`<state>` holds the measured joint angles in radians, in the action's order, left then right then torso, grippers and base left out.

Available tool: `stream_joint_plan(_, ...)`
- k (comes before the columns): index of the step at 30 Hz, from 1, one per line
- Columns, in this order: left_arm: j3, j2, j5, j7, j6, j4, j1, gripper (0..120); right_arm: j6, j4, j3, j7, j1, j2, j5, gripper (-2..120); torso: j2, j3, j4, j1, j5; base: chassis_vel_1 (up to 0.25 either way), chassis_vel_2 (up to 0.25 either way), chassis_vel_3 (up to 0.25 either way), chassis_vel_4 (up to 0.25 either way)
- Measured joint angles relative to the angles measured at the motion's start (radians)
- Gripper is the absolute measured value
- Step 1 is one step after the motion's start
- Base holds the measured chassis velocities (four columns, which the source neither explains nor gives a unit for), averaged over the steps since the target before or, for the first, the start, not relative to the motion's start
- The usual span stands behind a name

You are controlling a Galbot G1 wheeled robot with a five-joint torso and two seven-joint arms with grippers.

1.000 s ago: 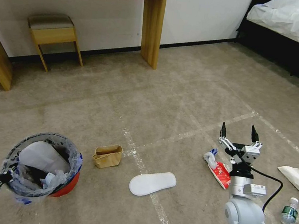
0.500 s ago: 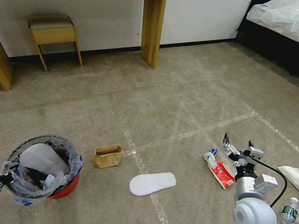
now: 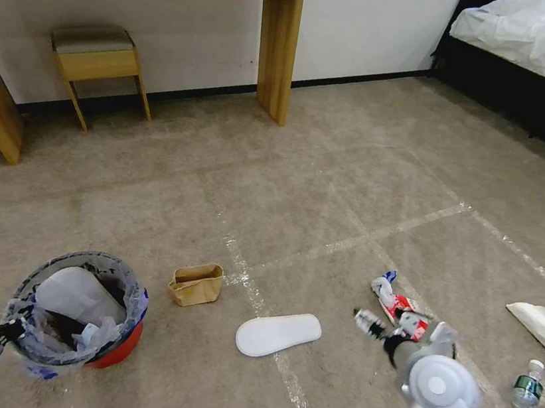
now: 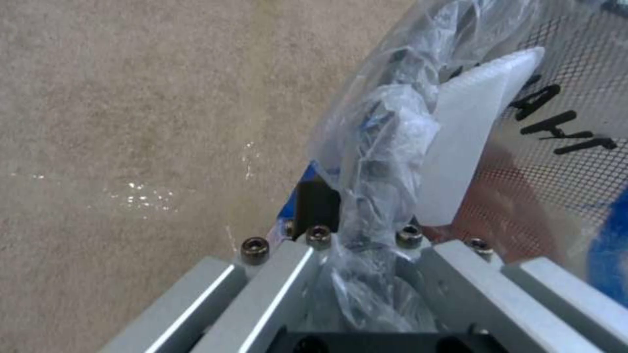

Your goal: Pick up the trash bin and place the garbage on the floor into it.

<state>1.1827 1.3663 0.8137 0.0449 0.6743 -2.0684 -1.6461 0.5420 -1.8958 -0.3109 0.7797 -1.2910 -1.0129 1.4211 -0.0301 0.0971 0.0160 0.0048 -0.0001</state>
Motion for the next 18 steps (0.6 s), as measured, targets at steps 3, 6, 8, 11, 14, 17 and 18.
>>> stream_joint_plan(3,0.000,-0.002,0.000,0.000,0.000,0.005,0.002,1,0.021,0.049,0.042,0.022,0.020,-0.016,0.021,100,0.000,0.000,0.0000,0.000,0.0000,0.000,0.000,0.000,0.000)
stream_joint_plan(6,0.001,-0.004,0.000,0.000,0.000,0.008,0.002,1,0.026,0.092,0.080,0.033,0.036,-0.032,0.024,100,0.000,0.000,0.0000,0.000,0.0002,0.000,0.000,0.000,0.000)
stream_joint_plan(8,0.002,-0.005,-0.001,0.000,0.000,0.010,0.001,1,0.027,0.118,0.099,0.032,0.042,-0.044,0.019,100,0.000,0.000,0.0000,0.000,0.0000,0.000,0.000,0.000,0.000)
stream_joint_plan(11,0.002,-0.003,-0.005,0.000,0.000,0.012,-0.003,1,0.027,0.153,0.122,0.022,0.050,-0.070,0.007,100,0.000,0.000,0.0001,0.000,-0.0001,0.000,0.000,0.000,0.000)
stream_joint_plan(14,0.003,0.002,-0.011,0.000,-0.001,0.012,-0.007,1,0.024,0.200,0.154,0.001,0.068,-0.107,-0.009,100,0.000,0.000,-0.0001,0.000,0.0001,0.000,0.000,0.000,0.000)
stream_joint_plan(17,0.003,0.006,-0.014,0.000,-0.001,0.012,-0.010,1,0.015,0.237,0.177,-0.027,0.084,-0.139,-0.027,100,0.000,0.000,0.0000,0.000,0.0000,0.000,0.000,0.000,0.000)
stream_joint_plan(18,0.004,0.008,-0.015,0.000,-0.001,0.010,-0.011,1,0.013,0.254,0.186,-0.039,0.097,-0.158,-0.031,100,0.000,0.000,0.0000,0.000,0.0001,0.000,0.000,0.000,0.000)
